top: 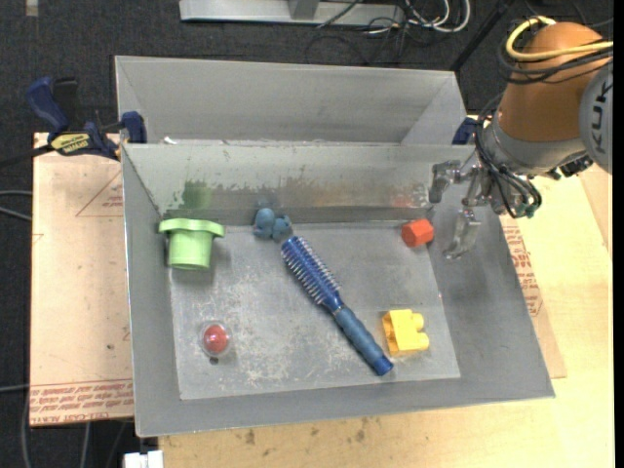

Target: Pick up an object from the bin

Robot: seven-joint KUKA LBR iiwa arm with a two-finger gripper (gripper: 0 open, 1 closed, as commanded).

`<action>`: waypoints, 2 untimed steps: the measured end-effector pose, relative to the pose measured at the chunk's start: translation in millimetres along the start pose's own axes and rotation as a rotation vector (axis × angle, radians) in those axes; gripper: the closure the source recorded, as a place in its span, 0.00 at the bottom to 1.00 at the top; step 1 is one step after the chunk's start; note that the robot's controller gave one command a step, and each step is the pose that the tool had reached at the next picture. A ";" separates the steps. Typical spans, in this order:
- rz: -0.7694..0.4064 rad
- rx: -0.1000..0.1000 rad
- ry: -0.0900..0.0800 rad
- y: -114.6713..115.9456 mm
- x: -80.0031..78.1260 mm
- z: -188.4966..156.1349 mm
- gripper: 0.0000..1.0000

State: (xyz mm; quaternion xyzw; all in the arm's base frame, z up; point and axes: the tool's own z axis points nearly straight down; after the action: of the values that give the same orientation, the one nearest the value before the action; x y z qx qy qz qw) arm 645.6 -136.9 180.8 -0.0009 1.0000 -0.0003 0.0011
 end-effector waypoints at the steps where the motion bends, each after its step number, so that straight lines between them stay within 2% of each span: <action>1: 0.066 -0.003 0.008 4.8 40.1 57.8 0.00; 2: 0.240 -0.003 0.006 62.4 102.1 87.0 0.00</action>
Offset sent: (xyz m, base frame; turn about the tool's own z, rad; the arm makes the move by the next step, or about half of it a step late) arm -0.0382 0.0025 -0.0541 0.0678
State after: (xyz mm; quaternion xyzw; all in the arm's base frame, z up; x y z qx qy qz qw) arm 543.6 -74.8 93.5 0.1189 0.9929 0.0015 -0.0018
